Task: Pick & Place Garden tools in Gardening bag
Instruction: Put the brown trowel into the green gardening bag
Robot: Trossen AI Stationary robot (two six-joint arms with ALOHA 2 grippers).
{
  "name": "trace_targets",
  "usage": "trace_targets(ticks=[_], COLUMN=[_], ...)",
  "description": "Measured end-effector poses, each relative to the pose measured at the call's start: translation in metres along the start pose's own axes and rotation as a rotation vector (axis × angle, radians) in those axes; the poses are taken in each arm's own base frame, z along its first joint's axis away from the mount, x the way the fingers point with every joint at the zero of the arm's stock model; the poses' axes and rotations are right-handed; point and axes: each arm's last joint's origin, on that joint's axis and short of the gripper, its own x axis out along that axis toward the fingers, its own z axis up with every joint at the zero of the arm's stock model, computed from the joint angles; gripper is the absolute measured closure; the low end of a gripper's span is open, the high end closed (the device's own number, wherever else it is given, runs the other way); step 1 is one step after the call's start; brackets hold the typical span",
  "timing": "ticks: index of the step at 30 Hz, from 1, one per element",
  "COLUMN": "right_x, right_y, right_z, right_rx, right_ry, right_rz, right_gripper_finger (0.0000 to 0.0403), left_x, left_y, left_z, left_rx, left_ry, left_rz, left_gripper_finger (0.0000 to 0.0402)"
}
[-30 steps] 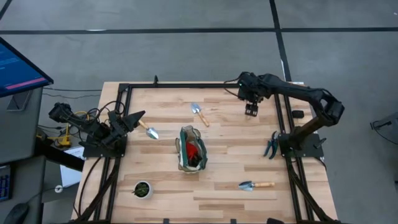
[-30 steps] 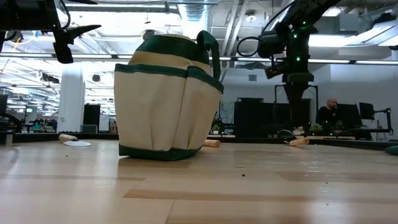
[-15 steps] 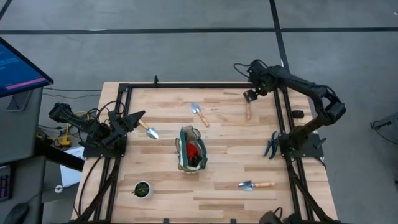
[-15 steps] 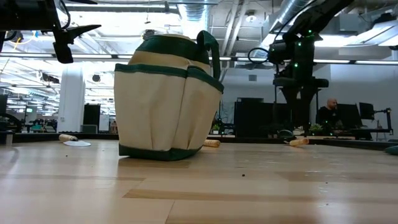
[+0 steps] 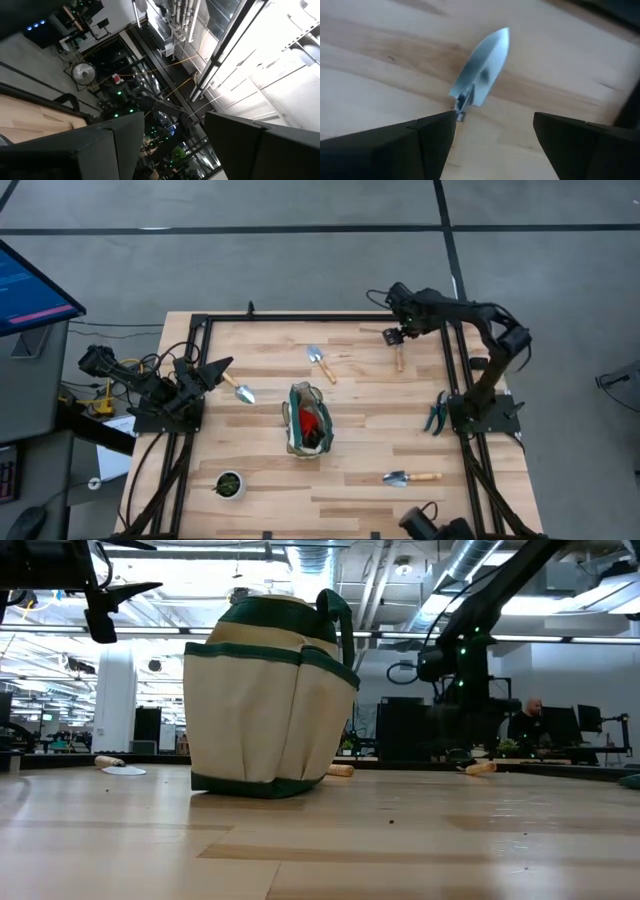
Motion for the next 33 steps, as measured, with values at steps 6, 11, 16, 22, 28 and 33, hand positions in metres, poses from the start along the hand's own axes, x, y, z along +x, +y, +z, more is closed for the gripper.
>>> trace_targets(ticks=[6, 11, 16, 22, 28, 33], right_x=[0.02, 0.03, 0.033, 0.034, 0.027, -0.004], right_y=[0.013, 0.019, 0.023, 0.031, 0.038, 0.051], right_z=[0.0, -0.003, -0.004, -0.005, -0.008, -0.01], right_rx=[-0.029, -0.032, -0.04, -0.066, -0.143, -0.211], right_ry=[0.072, 0.122, 0.135, 0.128, 0.088, -0.077], right_rz=[0.029, 0.01, 0.012, 0.04, 0.059, 0.134], right_gripper_finger=[0.0143, 0.0147, 0.0206, 0.0324, 0.035, 0.035], left_x=[0.0, 0.0, 0.0, 0.0, 0.0, 0.0], left_y=[0.0, 0.0, 0.0, 0.0, 0.0, 0.0], left_z=[0.0, 0.0, 0.0, 0.0, 0.0, 0.0], left_rx=[0.0, 0.0, 0.0, -0.001, -0.003, -0.003], left_ry=[0.0, 0.0, 0.0, -0.001, -0.001, -0.001], left_rz=[0.0, 0.0, 0.0, -0.001, -0.001, -0.001], left_gripper_finger=[0.0202, 0.0202, 0.0202, 0.0202, 0.0202, 0.0202])
